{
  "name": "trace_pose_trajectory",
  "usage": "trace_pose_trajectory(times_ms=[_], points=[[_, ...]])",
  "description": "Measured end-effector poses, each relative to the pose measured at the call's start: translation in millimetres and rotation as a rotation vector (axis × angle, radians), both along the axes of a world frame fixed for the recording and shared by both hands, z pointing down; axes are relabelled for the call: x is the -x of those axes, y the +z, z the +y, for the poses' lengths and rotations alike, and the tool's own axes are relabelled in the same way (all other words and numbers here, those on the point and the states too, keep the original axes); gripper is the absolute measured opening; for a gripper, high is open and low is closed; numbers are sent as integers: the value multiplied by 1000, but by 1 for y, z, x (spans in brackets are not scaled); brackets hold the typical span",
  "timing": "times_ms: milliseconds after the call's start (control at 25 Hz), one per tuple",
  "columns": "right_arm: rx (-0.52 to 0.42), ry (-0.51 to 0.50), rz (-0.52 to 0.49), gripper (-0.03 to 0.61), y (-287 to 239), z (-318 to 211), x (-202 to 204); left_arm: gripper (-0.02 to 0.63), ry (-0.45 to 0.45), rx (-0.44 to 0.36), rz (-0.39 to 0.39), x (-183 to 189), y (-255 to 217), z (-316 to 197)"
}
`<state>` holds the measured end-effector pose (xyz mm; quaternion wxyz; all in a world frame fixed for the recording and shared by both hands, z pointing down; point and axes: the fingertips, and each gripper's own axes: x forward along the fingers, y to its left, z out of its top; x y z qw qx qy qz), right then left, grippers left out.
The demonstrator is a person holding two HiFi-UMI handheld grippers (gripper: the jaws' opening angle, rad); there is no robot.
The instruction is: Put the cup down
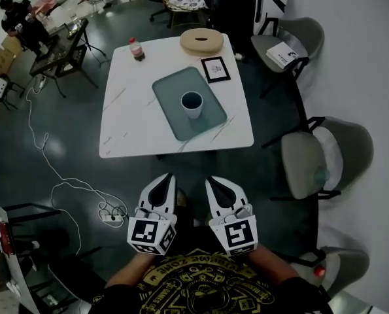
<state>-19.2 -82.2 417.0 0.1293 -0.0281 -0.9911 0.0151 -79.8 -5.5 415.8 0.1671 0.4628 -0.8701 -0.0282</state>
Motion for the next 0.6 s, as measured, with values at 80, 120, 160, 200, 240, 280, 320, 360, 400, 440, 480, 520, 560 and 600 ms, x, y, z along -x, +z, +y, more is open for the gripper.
trace_pose_trajectory(times_ms=[80, 120, 160, 200, 240, 280, 320, 360, 400, 440, 480, 520, 560, 600], points=[[17, -40, 12, 6, 8, 5, -12, 11, -33, 24, 0, -18, 4, 8], [21, -61, 15, 6, 11, 8, -17, 11, -50, 36, 0, -26, 7, 13], [26, -80, 14, 6, 13, 10, -21, 11, -69, 48, 0, -33, 11, 19], [36, -96, 9, 6, 13, 13, -23, 11, -88, 57, 1, -38, 15, 25], [46, -110, 1, 6, 11, 15, -24, 11, -106, 64, 2, -41, 18, 31], [50, -125, -8, 6, 7, 18, -25, 11, -124, 69, 3, -44, 20, 36], [46, -140, -16, 6, 4, 21, -26, 11, -139, 72, 4, -47, 21, 40], [44, -153, -21, 6, 1, 25, -27, 11, -153, 74, 5, -50, 21, 44], [45, -163, -24, 7, 0, 28, -29, 11, -163, 73, 5, -53, 20, 48], [49, -169, -26, 7, -1, 31, -30, 11, -172, 72, 3, -55, 18, 51], [52, -175, -27, 6, -1, 34, -31, 11, -179, 71, 1, -58, 16, 54], [51, -182, -26, 6, -2, 38, -31, 11, -187, 71, 0, -60, 16, 58], [51, -190, -22, 6, -2, 42, -32, 11, -196, 72, 0, -62, 15, 63], [51, -196, -13, 6, 1, 45, -33, 11, -205, 74, 1, -63, 16, 68]])
